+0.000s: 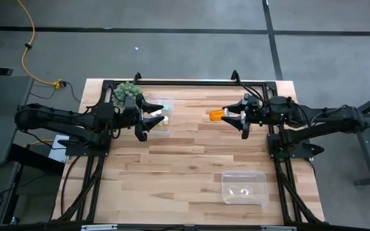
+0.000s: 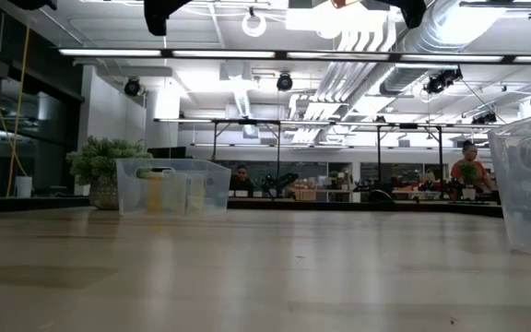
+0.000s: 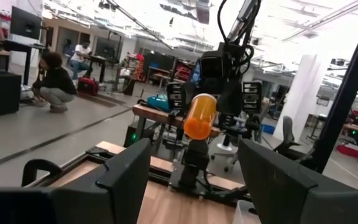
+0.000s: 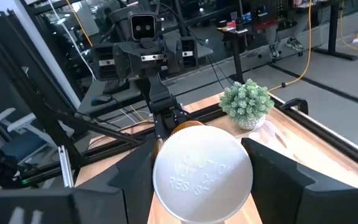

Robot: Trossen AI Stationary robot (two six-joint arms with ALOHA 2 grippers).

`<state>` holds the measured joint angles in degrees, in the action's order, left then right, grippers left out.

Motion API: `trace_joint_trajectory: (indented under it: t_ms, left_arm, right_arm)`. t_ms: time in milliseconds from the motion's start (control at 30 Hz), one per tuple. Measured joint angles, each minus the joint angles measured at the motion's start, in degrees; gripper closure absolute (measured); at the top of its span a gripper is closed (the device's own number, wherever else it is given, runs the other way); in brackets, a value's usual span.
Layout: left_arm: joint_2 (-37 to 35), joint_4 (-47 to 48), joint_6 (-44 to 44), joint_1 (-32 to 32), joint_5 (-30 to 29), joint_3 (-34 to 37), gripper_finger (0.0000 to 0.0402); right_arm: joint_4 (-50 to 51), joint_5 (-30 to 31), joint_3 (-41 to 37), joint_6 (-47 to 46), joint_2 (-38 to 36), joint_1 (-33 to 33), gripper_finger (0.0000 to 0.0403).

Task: Pick and place medicine bottles into bin by pill shape (circle, oval)
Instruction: Put the large orange capsule bottle into the bottom transparent bin

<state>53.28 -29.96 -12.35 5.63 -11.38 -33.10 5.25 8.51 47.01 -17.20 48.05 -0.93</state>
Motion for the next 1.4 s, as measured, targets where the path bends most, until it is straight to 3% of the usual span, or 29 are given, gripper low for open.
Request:
trace_joint_trajectory:
  t_ms: [267,433,700,867,1033,1133,1400]
  left_arm:
    - [0.0,0.0,0.1,0.0,-1.1,0.0,0.017]
    - [0.0,0.1,-0.1,0.0,-1.1,0.0,0.017]
    - [0.0,0.4,0.0,0.0,-1.3,0.0,0.017]
    - [0.0,0.4,0.1,0.0,-1.3,0.0,0.017]
    - [0.0,0.5,0.1,0.0,-1.2,0.0,0.017]
    - [0.0,0.6,1.1,0.0,-1.2,0.0,0.017]
    - [0.0,0.6,3.6,0.0,-1.3,0.0,0.017]
  right_arm:
    - [0.0,-0.1,0.0,0.1,0.0,0.0,0.0194]
    - [2.2,-5.9,2.6,-8.1,0.8,-1.6,0.0194]
    - [40.0,-7.1,18.2,-25.4,11.1,-17.2,0.0194]
    - [52.4,-7.7,21.0,-41.0,19.5,-28.1,0.0194]
    - [53.4,-7.5,18.5,-56.7,27.0,-36.7,0.0194]
    - [53.4,-4.1,17.6,-63.9,31.7,-40.3,0.0194]
    - [54.0,4.5,17.4,-70.3,42.5,-44.0,0.0194]
